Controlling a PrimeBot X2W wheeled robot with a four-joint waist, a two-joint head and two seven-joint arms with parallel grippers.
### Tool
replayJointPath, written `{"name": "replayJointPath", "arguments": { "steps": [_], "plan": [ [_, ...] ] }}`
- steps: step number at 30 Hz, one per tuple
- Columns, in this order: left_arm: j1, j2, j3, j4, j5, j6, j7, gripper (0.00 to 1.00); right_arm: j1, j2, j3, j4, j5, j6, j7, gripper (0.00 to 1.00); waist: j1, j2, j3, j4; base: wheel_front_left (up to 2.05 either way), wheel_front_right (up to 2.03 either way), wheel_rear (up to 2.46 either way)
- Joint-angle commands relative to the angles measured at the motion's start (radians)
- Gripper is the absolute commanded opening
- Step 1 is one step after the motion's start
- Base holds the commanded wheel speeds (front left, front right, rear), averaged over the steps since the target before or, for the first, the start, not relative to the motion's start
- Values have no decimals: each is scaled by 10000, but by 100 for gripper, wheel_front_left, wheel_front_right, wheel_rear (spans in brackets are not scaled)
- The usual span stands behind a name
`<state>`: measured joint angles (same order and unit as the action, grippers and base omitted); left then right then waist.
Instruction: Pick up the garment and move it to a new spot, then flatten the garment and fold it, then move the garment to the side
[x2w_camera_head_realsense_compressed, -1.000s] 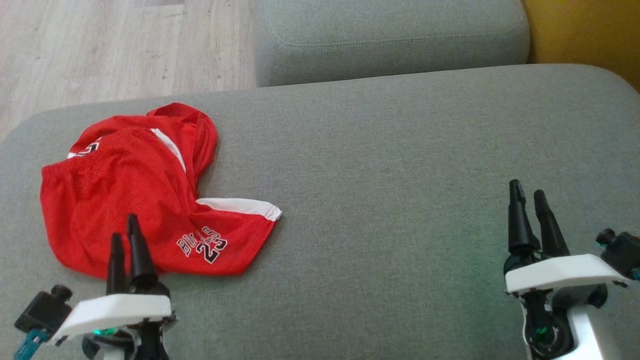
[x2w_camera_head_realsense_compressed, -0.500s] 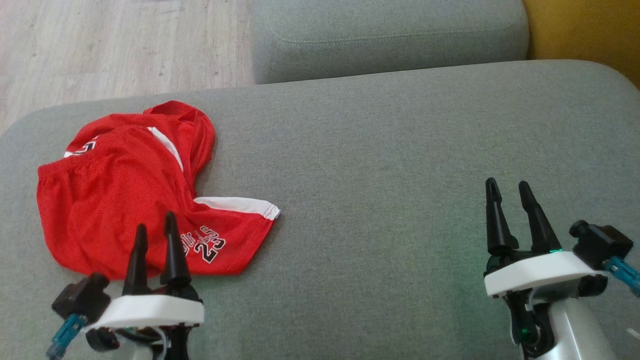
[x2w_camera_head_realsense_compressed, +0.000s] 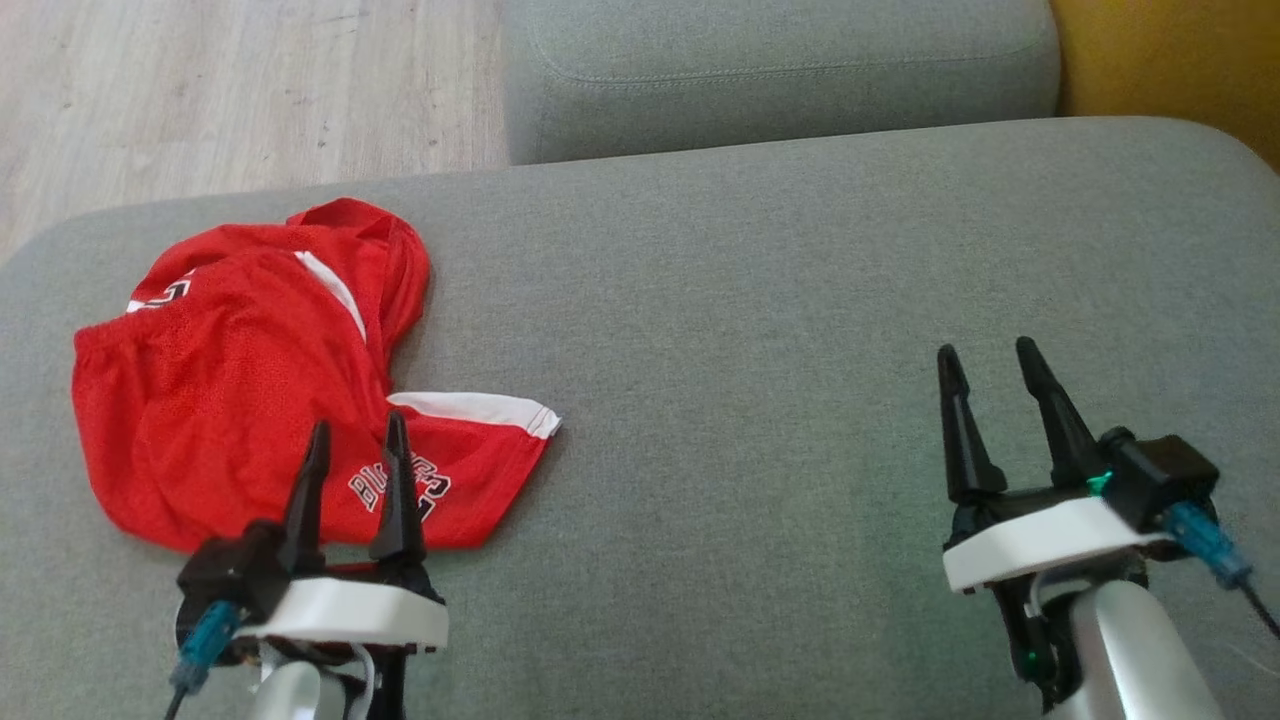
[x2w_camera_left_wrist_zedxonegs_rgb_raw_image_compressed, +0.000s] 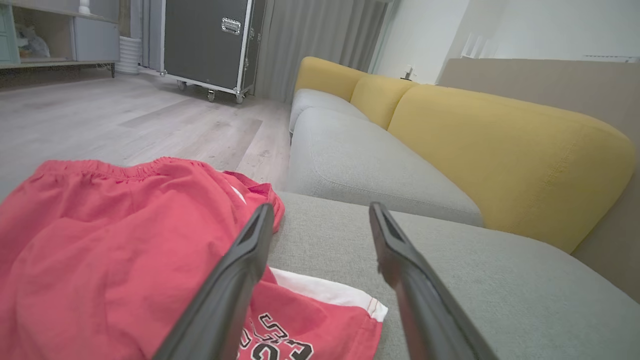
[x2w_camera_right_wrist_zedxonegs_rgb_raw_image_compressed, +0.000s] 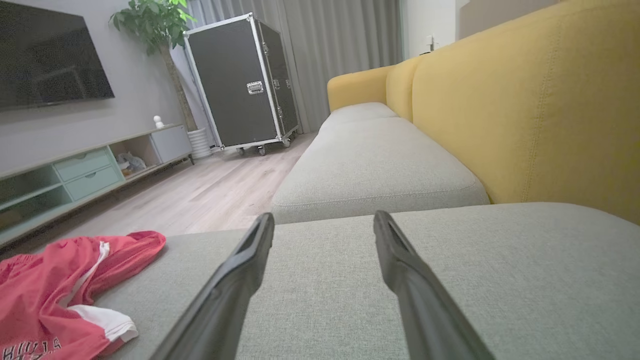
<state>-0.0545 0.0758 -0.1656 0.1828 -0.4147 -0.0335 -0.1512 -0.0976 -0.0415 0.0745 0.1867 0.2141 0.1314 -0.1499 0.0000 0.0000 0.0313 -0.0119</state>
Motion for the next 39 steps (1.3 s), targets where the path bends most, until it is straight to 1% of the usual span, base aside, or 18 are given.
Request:
{"name": "replayJointPath", "arguments": {
  "steps": [1, 6, 9, 13, 15, 20, 24, 26, 28, 32, 34, 35, 39],
  "plan": [
    [-567, 197, 110, -327, 378, 117, -147, 100, -552, -69, 259, -405, -455, -6, -155, 100, 0, 0, 5, -13, 0, 0, 0],
    [-655, 396, -160, -336, 998, 329, -294, 100, -597, -72, 350, -490, -1233, -6, -303, 100, 0, 0, 1, -44, 0, 0, 0],
    [-740, 727, -643, -198, 1821, 472, -381, 100, -612, -74, 418, -525, -1686, -6, -391, 100, 0, 0, -9, -80, 0, 0, 0],
    [-857, 909, -1212, -64, 2523, 817, -498, 100, -617, -76, 564, -550, -2338, -6, -509, 100, 0, 0, -14, -110, 0, 0, 0],
    [-913, 995, -1431, 2, 2759, 970, -557, 100, -598, -77, 522, -560, -2519, -6, -568, 100, 0, 0, -13, -123, 0, 0, 0],
    [-1034, 1202, -1930, 199, 3316, 1304, -704, 100, -646, -79, 619, -634, -3385, -7, -715, 100, 0, 0, -15, -124, 0, 0, 0],
    [-1162, 1378, -2328, 273, 3759, 1511, -821, 100, -653, -82, 694, -661, -3939, -7, -833, 100, 0, 0, 1, -109, 0, 0, 0],
    [-1197, 1424, -2462, 242, 3866, 1606, -880, 100, -651, -83, 710, -677, -4131, -7, -892, 100, 0, 0, 4, -100, 0, 0, 0],
    [-1164, 1401, -2429, 101, 3753, 1685, -939, 100, -635, -84, 730, -725, -4302, -7, -951, 100, 0, 0, 3, -89, 0, 0, 0],
    [-1010, 1241, -2150, -277, 3372, 1672, -1027, 100, -537, -85, 709, -772, -4179, -7, -1040, 100, 0, 0, -7, -62, 0, 0, 0],
    [-849, 1082, -1839, -478, 3081, 1547, -1086, 100, -452, -87, 699, -756, -3787, -7, -1099, 100, 0, 0, -12, -51, 0, 0, 0],
    [-684, 845, -1418, -618, 2642, 1306, -1106, 100, -345, -87, 649, -685, -3008, -7, -1119, 100, 0, 0, -12, -36, 0, 0, 0],
    [-347, 371, -504, -525, 1885, 719, -1106, 100, -195, -87, 494, -396, -1555, -7, -1119, 100, 0, 0, -24, -27, 0, 0, 0]
  ]
}}
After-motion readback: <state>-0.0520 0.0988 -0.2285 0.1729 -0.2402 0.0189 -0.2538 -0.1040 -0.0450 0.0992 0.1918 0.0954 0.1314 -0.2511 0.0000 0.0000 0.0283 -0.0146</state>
